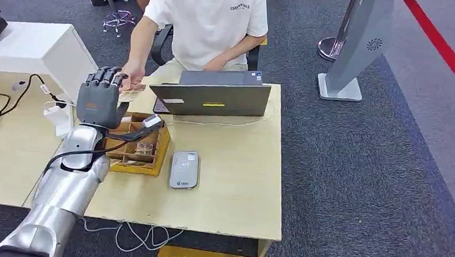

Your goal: Pass the card to the sensor for recognition and then transmit it.

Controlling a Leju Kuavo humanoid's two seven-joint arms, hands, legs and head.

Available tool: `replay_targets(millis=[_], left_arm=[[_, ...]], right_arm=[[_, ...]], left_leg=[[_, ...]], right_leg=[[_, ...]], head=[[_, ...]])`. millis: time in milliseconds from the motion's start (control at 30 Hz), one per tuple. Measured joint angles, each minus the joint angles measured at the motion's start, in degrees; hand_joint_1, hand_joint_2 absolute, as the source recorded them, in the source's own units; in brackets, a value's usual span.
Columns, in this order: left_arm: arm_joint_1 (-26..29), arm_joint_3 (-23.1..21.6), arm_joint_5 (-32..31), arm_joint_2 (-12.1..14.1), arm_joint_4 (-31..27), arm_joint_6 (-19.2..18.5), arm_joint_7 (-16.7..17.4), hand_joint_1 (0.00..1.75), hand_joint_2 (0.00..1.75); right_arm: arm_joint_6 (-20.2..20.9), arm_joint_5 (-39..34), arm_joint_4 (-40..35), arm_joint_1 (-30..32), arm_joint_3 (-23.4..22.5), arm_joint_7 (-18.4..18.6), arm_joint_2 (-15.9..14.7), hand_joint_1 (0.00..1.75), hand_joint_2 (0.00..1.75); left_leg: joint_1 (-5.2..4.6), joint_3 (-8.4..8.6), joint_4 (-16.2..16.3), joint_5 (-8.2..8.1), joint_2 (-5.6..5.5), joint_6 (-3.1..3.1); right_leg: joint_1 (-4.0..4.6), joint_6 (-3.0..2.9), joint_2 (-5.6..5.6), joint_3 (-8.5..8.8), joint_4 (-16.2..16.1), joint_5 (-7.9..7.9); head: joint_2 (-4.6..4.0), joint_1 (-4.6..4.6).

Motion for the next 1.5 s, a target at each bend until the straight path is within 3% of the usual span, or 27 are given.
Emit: replay_targets(millis=[567,700,967,1067,1233,1367,1500], left_arm=[[0.30,-1.95,2.77,-1.62,0.15,1.12,-0.66,1.75,1.75],[0.15,-1.97,3.59,-2.69,0.90,2.95,-1.07,1.75,1.75],[0.35,-2.91,3.87,-4.88,1.29,2.80,-2.20,1.75,1.75],[2.24,-4.31,3.39,-5.01,-0.90,-0.53,-2.71,1.75,1.75],[6.45,-8.86,1.49,-4.72,-5.62,-10.34,0.51,1.75,1.75],[7.42,-11.41,1.64,-4.44,-6.19,-13.49,1.97,1.75,1.75],[7.15,-12.33,3.65,-4.40,-5.16,-19.28,3.32,1.75,1.75]], right_arm=[[1.90,-0.15,0.00,-0.15,0.74,0.39,-0.33,0.00,1.75],[1.90,-0.15,0.00,-0.22,1.20,0.33,-0.33,0.00,1.75],[1.88,-0.76,0.00,-0.25,1.49,0.48,-0.33,0.00,1.75],[1.90,-1.49,0.00,-0.22,1.49,0.59,-0.33,0.00,1.75],[1.88,-2.56,0.00,-0.14,1.49,0.59,-0.22,0.00,1.75],[1.88,-2.93,0.00,-0.09,1.49,0.59,-0.15,0.00,1.75],[1.88,-3.08,0.00,-0.06,1.57,0.64,-0.04,0.00,1.75]], left_leg=[[0.01,0.00,0.00,0.00,0.00,0.00],[0.01,0.00,0.00,0.01,-0.01,0.02],[-0.01,0.00,0.00,0.02,-0.01,0.02],[-0.01,0.00,0.00,0.01,-0.01,0.02],[-0.01,-0.02,-0.01,0.01,-0.02,0.02],[0.00,-0.02,-0.01,0.01,-0.02,0.03],[0.00,-0.01,-0.01,0.02,-0.01,0.03]], right_leg=[[0.01,0.00,0.00,-0.02,0.00,0.00],[0.01,0.00,-0.01,-0.01,0.00,0.00],[0.00,0.01,-0.01,0.00,0.00,0.00],[0.00,0.01,-0.01,0.00,0.00,0.00],[0.00,0.02,-0.02,-0.01,0.00,-0.02],[0.01,0.02,-0.02,-0.01,0.00,-0.02],[0.01,0.02,-0.02,-0.08,0.00,-0.01]], head=[[-0.02,0.00],[-0.02,0.00],[0.00,0.00],[-0.02,-0.02],[0.00,-0.02],[-0.02,0.00],[-0.02,-0.02]])
